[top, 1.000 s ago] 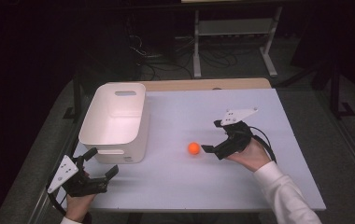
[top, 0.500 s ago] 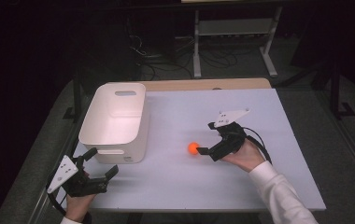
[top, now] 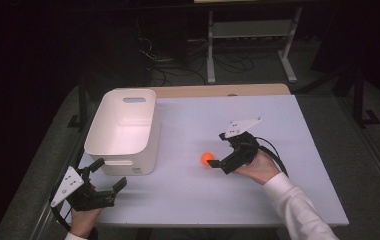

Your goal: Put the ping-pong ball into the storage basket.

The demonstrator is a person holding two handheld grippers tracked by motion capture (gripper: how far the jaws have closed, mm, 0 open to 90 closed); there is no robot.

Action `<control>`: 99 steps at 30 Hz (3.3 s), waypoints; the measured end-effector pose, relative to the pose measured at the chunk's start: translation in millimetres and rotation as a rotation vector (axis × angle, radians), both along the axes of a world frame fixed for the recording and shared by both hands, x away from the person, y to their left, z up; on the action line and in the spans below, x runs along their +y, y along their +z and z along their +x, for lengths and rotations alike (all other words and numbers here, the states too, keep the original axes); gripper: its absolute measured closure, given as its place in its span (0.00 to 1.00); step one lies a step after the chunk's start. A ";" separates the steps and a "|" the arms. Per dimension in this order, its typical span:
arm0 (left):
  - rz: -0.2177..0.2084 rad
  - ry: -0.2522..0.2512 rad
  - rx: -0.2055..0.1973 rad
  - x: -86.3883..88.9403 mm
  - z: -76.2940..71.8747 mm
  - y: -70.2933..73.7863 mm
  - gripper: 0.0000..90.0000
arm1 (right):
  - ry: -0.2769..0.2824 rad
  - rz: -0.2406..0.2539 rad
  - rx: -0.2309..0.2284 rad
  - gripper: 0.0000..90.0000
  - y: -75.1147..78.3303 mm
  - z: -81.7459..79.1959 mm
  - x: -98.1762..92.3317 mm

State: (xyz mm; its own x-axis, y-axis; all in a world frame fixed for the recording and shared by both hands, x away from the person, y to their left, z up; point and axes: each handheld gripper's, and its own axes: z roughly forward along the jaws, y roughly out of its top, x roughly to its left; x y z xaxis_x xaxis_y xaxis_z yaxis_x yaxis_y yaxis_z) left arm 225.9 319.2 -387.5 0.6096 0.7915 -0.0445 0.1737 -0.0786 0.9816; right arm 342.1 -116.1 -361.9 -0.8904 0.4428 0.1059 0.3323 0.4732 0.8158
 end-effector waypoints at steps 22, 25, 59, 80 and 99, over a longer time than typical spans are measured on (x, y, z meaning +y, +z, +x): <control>0.002 0.001 0.002 0.2 -0.2 0.0 0.00 | 0.042 -0.050 0.028 0.00 -12.1 1.9 16.0; 0.003 0.000 0.001 0.2 -0.3 0.0 0.00 | 0.046 -0.057 0.031 0.00 -14.0 2.2 18.3; -0.003 -0.005 0.001 -0.4 0.3 -0.4 0.00 | 0.066 -0.154 0.085 0.05 -45.9 19.6 34.1; -0.005 -0.008 0.002 -0.3 0.3 -0.4 0.00 | 0.062 -0.204 0.115 0.25 -62.9 33.7 31.8; -0.005 -0.011 0.002 -0.5 0.5 -0.6 0.00 | 0.053 -0.223 0.111 0.39 -68.3 37.5 32.7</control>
